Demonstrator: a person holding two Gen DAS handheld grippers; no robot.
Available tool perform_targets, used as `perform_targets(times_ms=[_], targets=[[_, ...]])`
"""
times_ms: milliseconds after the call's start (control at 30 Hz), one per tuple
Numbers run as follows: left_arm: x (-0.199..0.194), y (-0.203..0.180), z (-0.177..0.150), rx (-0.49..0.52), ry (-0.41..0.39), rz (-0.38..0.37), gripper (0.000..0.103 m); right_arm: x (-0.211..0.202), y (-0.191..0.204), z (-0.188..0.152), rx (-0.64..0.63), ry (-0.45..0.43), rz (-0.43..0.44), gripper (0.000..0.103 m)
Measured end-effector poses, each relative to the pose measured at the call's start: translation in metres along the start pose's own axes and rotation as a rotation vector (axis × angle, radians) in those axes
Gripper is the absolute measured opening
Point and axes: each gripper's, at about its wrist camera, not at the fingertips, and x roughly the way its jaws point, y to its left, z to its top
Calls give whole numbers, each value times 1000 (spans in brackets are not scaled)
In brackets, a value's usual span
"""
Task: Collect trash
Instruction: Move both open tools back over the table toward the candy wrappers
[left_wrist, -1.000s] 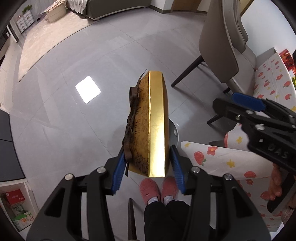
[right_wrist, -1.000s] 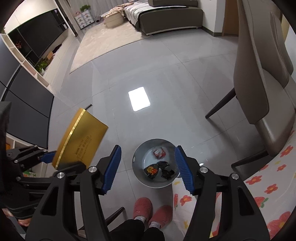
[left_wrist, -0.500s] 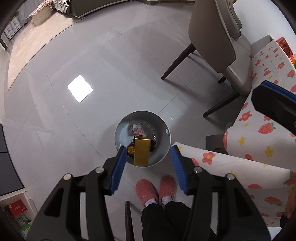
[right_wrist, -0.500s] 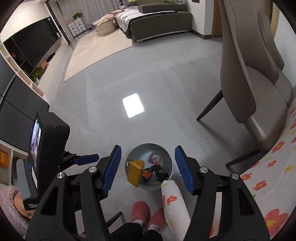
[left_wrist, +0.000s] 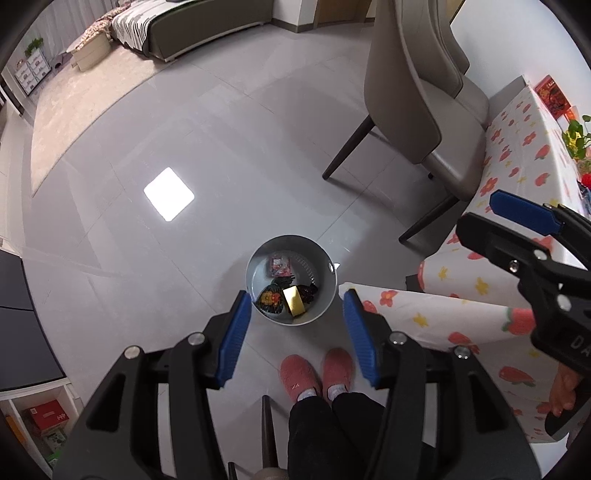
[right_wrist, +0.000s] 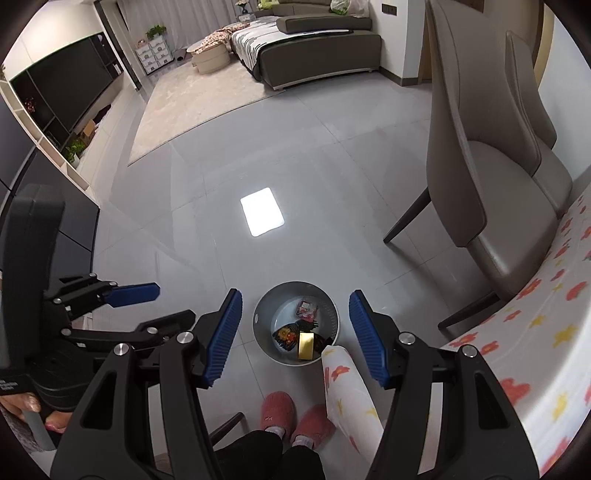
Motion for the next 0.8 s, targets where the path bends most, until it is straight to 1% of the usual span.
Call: perform_targets(times_ms=[167, 267, 333, 400, 433, 533, 633, 733, 800], targets=[[-46, -12, 1, 44, -28, 34, 54, -43, -2, 0, 28, -25, -15, 58], [-72, -25, 3, 85, -35, 44, 54, -74, -6, -3, 46, -50, -39, 58], [-88, -36, 6, 121, -53, 42, 55, -93, -11, -8, 67, -70, -59, 58], [-102, -51, 9, 162, -73, 31, 60, -112, -21, -14, 102, -92, -85, 58], [-107, -59, 11, 183, -84, 25, 61, -121, -25, -17, 122, -103, -100, 58], [-119, -92, 19, 272, -114, -2, 61, -146, -46, -31, 194, -137, -154, 58], [-123, -129, 22, 360, -130, -28, 61, -170, -72, -48, 267, -164, -207, 58], [-123, -174, 27, 445, -141, -41, 61, -196, -106, -70, 348, -194, -263, 58], [-121, -207, 26, 499, -147, -58, 61, -214, -136, -87, 408, -215, -298, 58]])
